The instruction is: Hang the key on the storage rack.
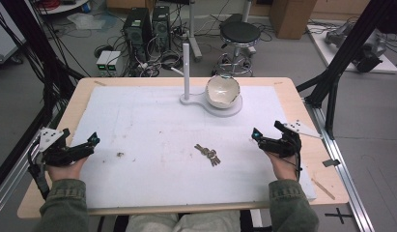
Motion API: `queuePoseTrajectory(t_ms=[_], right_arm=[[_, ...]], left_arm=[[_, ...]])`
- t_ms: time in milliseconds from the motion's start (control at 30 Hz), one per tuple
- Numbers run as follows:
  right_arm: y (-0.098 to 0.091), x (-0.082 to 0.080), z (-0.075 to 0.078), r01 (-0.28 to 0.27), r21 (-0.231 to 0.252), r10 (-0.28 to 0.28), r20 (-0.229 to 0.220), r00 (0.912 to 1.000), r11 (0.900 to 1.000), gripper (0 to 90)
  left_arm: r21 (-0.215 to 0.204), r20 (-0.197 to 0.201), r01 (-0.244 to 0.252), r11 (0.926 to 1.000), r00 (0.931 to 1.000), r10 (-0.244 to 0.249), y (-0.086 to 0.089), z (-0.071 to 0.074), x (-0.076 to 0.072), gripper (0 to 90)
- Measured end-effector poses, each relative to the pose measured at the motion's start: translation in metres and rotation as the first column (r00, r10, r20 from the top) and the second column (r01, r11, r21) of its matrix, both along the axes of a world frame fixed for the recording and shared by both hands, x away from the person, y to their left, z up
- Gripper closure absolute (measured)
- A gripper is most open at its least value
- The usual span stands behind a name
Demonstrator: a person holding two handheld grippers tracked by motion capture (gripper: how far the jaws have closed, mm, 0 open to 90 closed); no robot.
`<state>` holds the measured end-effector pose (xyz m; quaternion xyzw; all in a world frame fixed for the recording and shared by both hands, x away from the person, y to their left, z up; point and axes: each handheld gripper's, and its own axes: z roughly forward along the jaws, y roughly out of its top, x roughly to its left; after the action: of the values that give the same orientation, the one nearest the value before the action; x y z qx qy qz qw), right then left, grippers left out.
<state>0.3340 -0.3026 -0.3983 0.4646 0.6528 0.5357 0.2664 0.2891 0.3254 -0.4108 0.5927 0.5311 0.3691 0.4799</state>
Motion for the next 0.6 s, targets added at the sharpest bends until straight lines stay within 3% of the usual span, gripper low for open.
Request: queuePoseTrajectory(t_ms=[600], right_arm=[[0.0004, 0.002, -0.0014, -0.011, -0.01, 0.011, -0.014, 0.9998, 0.9999, 1.6]], left_arm=[[0.011, -0.003, 0.011, 0.9999, 0.9999, -0.011, -0.0032, -0.0007, 0.0011, 1.7]])
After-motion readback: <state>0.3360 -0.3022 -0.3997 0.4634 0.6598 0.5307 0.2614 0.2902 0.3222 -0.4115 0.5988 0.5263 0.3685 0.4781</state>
